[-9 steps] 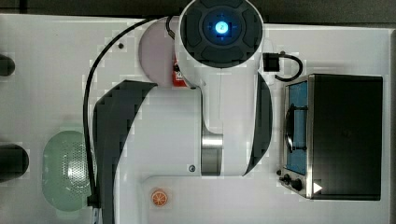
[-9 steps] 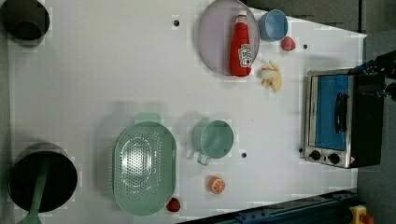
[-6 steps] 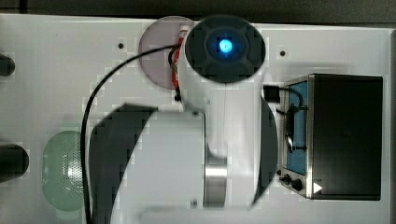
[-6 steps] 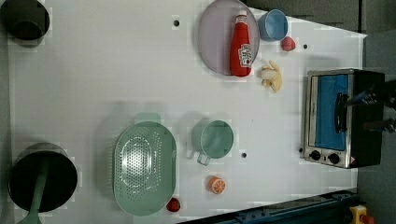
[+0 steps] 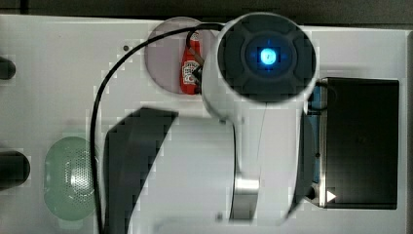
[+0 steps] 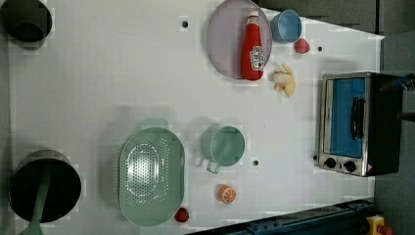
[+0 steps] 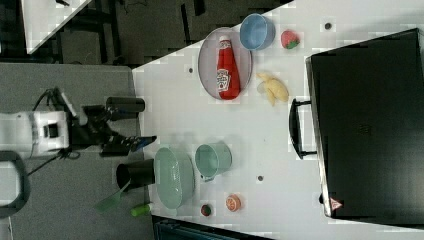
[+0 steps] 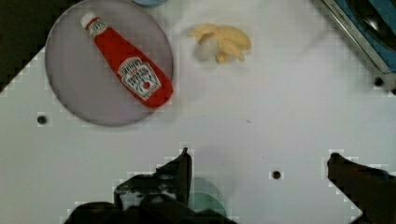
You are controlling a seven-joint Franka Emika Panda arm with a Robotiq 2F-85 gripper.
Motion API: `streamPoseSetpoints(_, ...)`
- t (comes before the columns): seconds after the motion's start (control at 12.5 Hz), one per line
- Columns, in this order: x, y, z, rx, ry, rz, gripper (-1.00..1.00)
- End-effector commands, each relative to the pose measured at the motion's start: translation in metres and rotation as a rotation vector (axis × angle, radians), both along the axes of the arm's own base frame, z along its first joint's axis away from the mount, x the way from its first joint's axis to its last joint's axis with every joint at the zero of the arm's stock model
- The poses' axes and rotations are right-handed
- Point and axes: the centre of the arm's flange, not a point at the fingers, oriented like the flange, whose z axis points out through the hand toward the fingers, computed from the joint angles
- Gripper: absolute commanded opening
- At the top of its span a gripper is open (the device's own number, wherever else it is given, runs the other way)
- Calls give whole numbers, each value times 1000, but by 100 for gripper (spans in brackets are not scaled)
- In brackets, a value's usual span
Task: Pick ketchup from plate and place it on table.
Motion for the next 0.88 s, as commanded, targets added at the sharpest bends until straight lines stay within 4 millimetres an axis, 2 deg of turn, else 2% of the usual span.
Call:
streamPoseSetpoints(0.08, 32, 30, -93, 32, 107, 122, 100)
streamPoseSetpoints(0.48, 71, 50, -195, 74, 108, 399, 100)
streamPoseSetpoints(0.88, 109, 55, -270, 34, 9, 727, 100)
